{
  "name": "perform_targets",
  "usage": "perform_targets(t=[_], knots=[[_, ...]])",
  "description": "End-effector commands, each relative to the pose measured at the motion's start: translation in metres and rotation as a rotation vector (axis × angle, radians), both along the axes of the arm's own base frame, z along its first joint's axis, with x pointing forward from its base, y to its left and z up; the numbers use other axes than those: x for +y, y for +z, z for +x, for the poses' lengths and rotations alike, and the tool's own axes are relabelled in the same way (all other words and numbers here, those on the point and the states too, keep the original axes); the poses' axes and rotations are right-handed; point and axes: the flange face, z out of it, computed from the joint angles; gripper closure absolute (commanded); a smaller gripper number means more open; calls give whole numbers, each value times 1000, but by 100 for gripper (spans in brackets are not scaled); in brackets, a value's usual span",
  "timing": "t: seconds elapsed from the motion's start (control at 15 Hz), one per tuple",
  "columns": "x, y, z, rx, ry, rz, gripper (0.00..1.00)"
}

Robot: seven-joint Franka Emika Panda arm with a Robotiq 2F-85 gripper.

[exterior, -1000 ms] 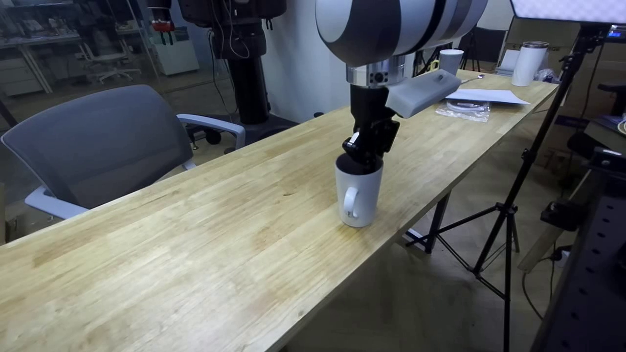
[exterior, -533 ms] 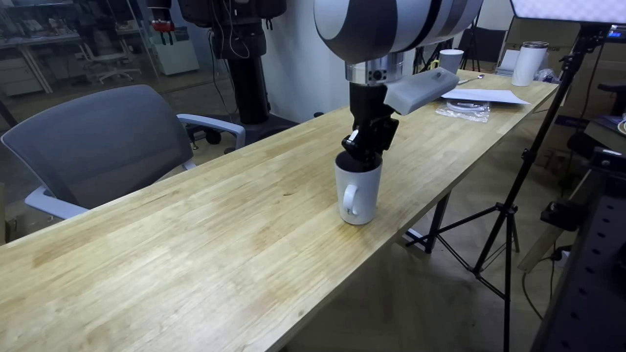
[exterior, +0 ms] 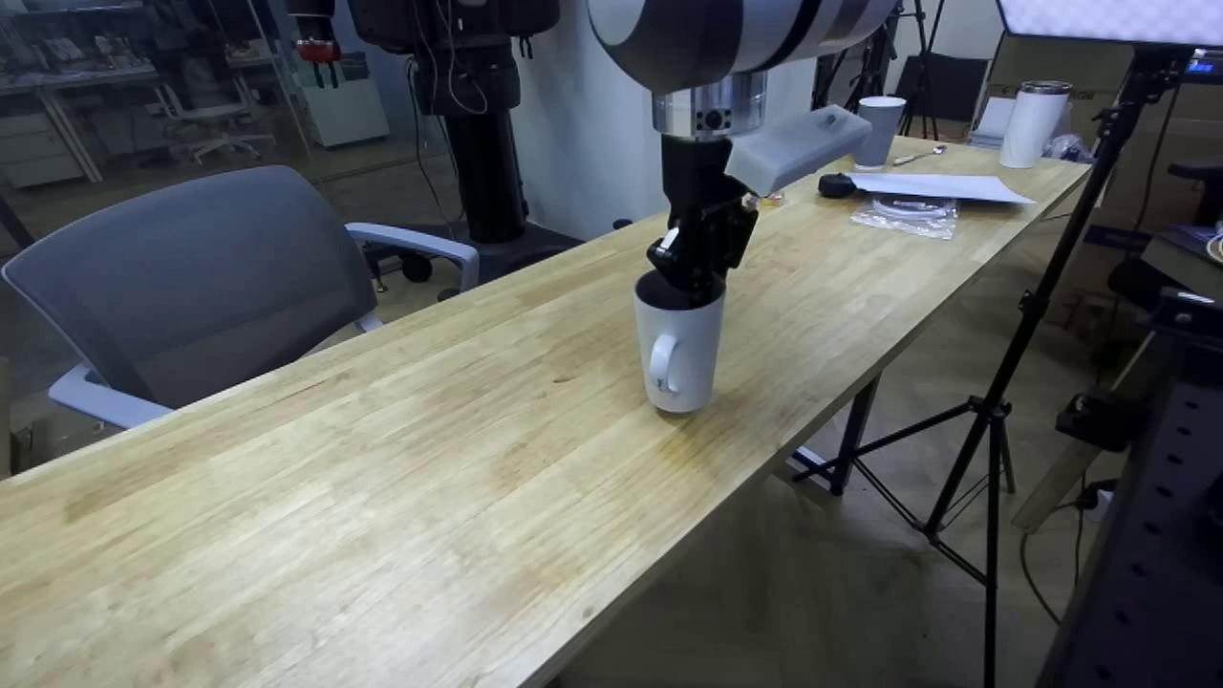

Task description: Move the mug forward

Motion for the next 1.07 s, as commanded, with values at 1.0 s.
perform_targets(t=[1.0], knots=[[-9, 9, 69, -57, 8, -28, 98]])
